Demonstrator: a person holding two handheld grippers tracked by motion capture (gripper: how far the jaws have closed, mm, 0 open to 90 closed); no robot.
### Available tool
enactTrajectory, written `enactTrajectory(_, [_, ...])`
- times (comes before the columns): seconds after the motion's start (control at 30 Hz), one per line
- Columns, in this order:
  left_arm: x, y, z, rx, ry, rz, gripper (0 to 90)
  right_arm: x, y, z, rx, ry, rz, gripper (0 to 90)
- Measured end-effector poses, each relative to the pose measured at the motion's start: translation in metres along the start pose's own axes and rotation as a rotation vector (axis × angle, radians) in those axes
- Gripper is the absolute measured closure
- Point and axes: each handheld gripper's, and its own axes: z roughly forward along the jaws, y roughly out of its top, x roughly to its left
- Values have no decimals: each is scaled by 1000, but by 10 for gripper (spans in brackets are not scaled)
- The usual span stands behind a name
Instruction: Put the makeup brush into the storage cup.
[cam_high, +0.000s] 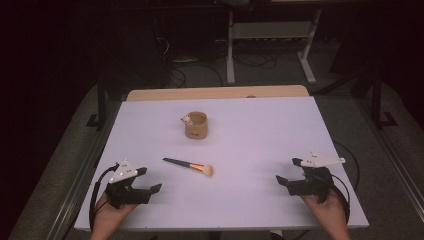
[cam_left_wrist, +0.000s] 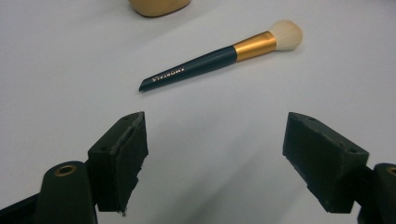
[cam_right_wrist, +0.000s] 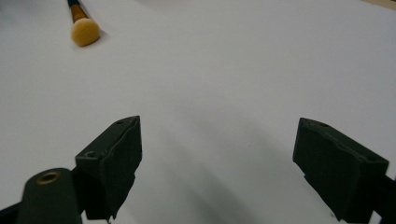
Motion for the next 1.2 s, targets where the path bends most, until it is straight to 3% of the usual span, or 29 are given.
enactTrajectory(0.2, [-1,6,4,12,-18,37,217,-4,-1,0,0,18,13,147])
enactTrajectory(0.37, [4,10,11,28,-46,33,217,-6,-1,0,0,26,21,147])
enactTrajectory(0.7, [12,22,25,77,-108,114,206,-1,3,7,25,34,2,149])
enactTrajectory(0.83, [13,32,32,109,-135,166,199,0,4,7,31,29,1,150])
enactTrajectory(0.97, [13,39,36,120,-142,193,189,1,4,5,24,26,-9,162])
enactTrajectory(1.2, [17,58,49,181,-157,259,186,1,3,5,28,29,-3,172])
